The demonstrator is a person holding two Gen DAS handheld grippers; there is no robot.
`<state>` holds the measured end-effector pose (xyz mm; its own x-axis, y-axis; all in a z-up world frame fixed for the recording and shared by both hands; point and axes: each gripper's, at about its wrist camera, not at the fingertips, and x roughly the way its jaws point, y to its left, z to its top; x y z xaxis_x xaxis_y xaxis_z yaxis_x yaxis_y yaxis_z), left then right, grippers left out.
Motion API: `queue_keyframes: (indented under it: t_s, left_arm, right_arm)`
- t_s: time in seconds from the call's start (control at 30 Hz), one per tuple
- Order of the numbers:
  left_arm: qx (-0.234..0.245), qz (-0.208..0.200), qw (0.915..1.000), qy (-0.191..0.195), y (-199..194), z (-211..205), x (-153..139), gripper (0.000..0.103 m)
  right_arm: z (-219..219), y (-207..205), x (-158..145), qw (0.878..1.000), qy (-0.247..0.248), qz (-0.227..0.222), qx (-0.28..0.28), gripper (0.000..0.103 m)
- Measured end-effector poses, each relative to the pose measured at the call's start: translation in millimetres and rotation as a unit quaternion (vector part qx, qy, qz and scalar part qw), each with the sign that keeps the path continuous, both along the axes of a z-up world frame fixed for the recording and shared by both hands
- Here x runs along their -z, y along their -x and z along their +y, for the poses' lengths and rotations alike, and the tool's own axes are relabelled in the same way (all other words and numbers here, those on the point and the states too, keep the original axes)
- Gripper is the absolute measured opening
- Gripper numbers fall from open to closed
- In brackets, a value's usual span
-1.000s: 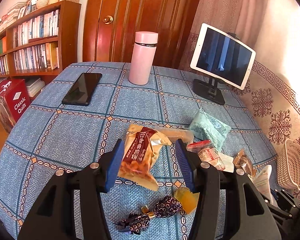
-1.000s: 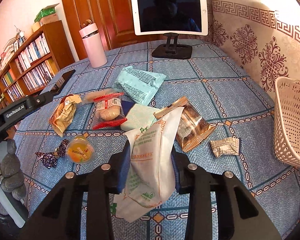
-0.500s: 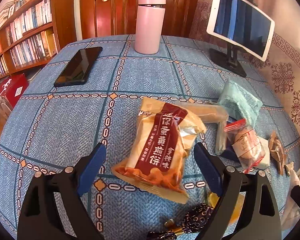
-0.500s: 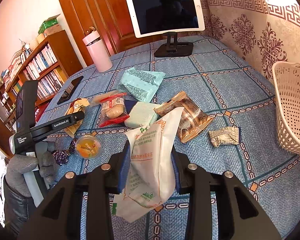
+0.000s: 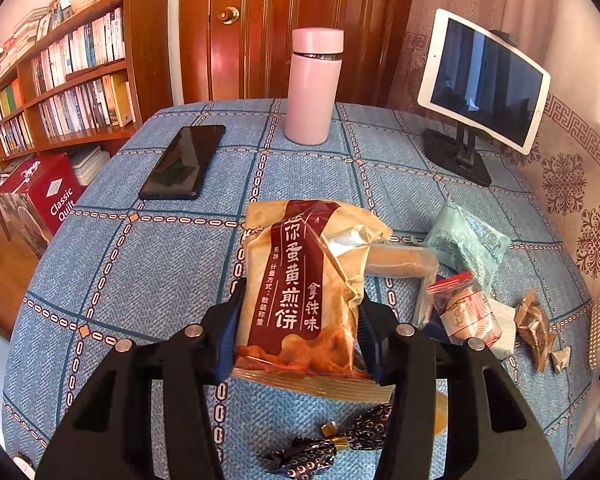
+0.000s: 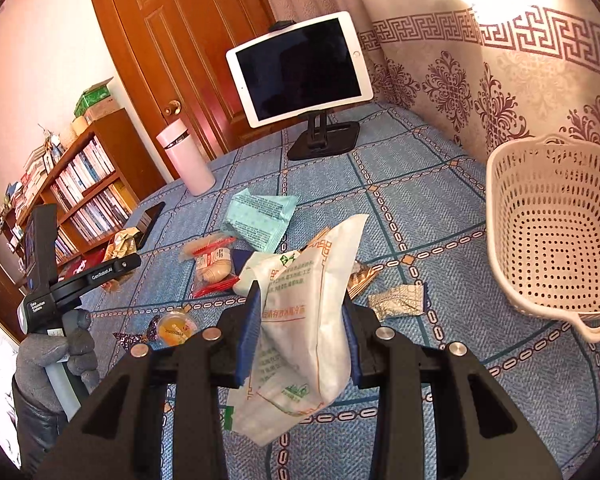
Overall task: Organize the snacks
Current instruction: 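Drop the white packet into the white basket with the right tool while the left tool carries the pastry bag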
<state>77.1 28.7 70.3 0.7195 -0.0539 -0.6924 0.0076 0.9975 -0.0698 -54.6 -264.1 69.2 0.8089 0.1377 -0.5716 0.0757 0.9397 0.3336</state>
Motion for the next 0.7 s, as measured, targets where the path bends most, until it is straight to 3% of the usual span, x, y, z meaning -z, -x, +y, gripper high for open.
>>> queue_keyframes:
  t_s: [0.37,0.7]
  left_arm:
    - [0.059,-0.036,0.9976,0.009,27,-54,-40,0.051]
    - [0.117,-0.044,0.9922,0.002,44,-111,-52,0.051]
  right_arm:
    - [-76,28,-26,0.993,-0.004,-0.051,0.102,0.035]
    - [-144,31,-21,0.977,0.043,-0.054,0.204,0.036]
